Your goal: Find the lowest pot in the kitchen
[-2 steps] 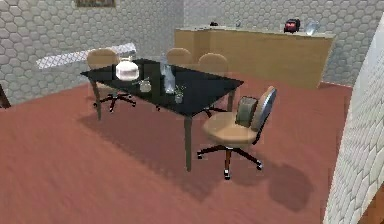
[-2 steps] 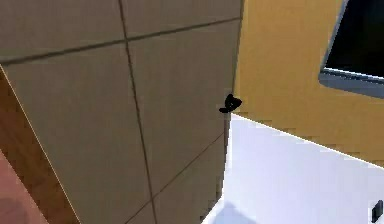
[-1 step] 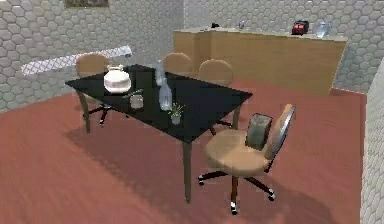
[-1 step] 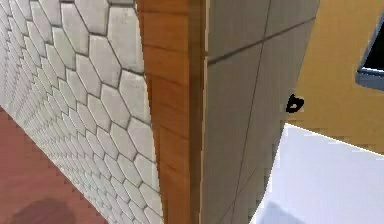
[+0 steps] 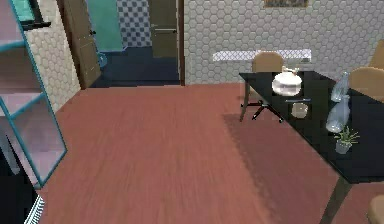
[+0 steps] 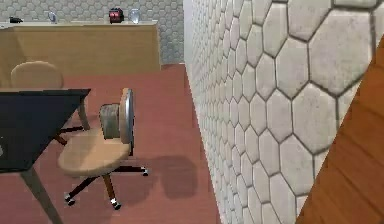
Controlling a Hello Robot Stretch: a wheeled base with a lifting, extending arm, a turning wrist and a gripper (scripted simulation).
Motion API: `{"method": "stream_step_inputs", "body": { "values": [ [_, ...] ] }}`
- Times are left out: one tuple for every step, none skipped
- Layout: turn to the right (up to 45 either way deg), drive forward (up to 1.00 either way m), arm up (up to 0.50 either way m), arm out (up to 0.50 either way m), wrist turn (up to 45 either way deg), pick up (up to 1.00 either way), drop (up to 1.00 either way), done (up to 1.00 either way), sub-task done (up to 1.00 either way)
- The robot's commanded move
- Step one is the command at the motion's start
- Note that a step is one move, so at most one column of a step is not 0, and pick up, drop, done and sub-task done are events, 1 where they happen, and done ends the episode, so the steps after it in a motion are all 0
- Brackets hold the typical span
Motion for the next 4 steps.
{"method": "stream_step_inputs", "body": {
  "values": [
    [0.0,1.0,0.0,0.0,0.0,0.0,0.0,0.0,0.0],
    [0.0,1.0,0.0,0.0,0.0,0.0,0.0,0.0,0.0],
    [3.0,0.0,0.0,0.0,0.0,0.0,0.0,0.0,0.0],
    [0.0,0.65,0.0,0.0,0.0,0.0,0.0,0.0,0.0]
  ]
}}
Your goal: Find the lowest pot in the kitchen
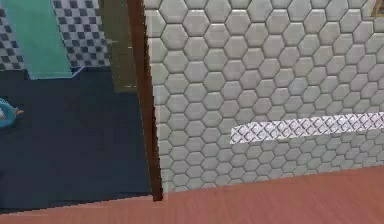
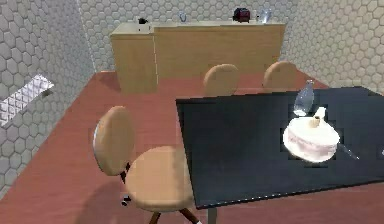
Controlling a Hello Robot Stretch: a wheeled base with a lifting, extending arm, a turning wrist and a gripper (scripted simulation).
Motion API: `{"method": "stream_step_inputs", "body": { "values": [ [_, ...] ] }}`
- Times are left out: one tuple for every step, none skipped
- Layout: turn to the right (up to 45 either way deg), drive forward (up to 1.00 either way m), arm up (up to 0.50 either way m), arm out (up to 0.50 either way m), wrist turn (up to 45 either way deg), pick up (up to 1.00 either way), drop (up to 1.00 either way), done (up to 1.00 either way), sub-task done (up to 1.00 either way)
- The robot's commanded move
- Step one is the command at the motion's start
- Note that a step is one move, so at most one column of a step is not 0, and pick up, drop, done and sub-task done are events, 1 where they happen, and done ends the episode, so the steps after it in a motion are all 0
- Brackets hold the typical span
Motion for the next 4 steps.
{"method": "stream_step_inputs", "body": {
  "values": [
    [33.0,0.0,0.0,0.0,0.0,0.0,0.0,0.0,0.0],
    [0.0,0.7,0.0,0.0,0.0,0.0,0.0,0.0,0.0],
    [27.0,0.0,0.0,0.0,0.0,0.0,0.0,0.0,0.0],
    [0.0,0.1,0.0,0.0,0.0,0.0,0.0,0.0,0.0]
  ]
}}
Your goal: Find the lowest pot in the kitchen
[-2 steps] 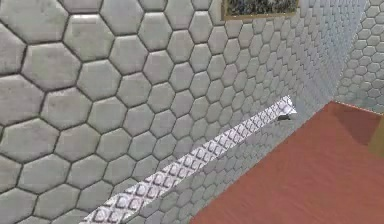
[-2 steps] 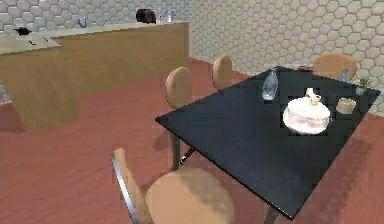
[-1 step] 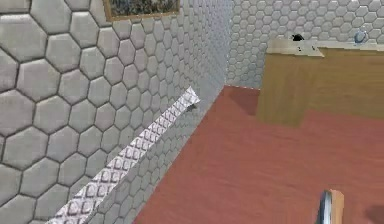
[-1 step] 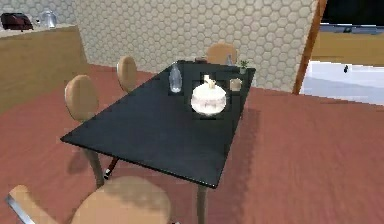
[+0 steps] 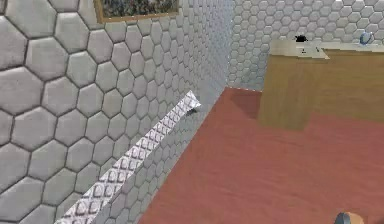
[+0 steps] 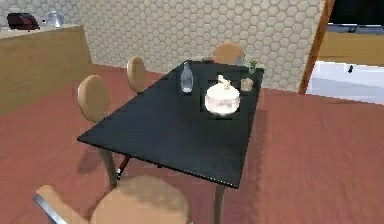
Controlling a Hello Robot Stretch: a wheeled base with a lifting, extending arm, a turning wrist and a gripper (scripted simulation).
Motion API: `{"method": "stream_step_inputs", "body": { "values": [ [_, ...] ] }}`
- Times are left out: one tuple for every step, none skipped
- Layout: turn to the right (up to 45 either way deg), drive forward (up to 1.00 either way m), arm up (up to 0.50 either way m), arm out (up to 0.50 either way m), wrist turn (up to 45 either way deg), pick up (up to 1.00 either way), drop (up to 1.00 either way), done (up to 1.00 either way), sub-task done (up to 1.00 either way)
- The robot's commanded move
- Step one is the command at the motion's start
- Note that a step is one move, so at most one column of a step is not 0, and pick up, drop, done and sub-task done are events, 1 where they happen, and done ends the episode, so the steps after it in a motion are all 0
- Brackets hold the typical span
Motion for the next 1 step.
{"method": "stream_step_inputs", "body": {
  "values": [
    [12.0,0.0,0.0,0.0,0.0,0.0,0.0,0.0,0.0]
  ]
}}
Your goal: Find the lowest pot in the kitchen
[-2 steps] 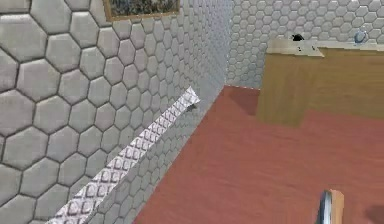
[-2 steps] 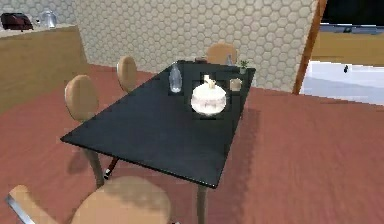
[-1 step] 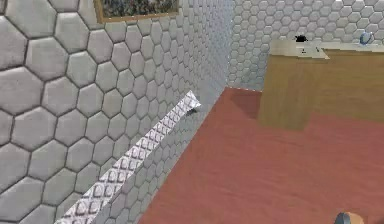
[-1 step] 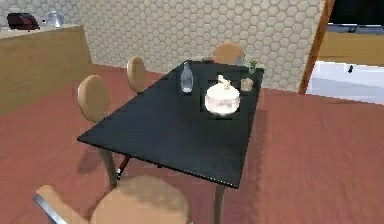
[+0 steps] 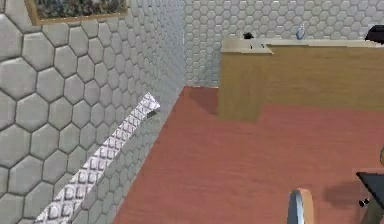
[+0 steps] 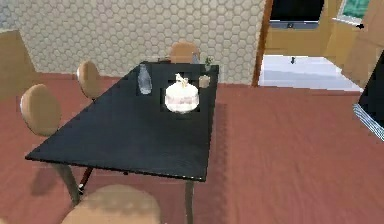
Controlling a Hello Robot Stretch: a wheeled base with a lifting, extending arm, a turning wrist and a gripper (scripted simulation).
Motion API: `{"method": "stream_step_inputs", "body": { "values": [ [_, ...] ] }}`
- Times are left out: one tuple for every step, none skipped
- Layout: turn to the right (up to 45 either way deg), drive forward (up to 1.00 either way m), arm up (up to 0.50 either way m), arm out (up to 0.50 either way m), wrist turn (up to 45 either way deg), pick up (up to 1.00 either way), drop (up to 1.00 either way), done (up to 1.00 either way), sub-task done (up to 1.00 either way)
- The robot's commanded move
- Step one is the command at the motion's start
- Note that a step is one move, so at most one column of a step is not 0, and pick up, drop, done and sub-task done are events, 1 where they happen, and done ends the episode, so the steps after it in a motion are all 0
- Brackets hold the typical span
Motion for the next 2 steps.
{"method": "stream_step_inputs", "body": {
  "values": [
    [0.0,0.8,0.0,0.0,0.0,0.0,0.0,0.0,0.0],
    [45.0,0.0,0.0,0.0,0.0,0.0,0.0,0.0,0.0]
  ]
}}
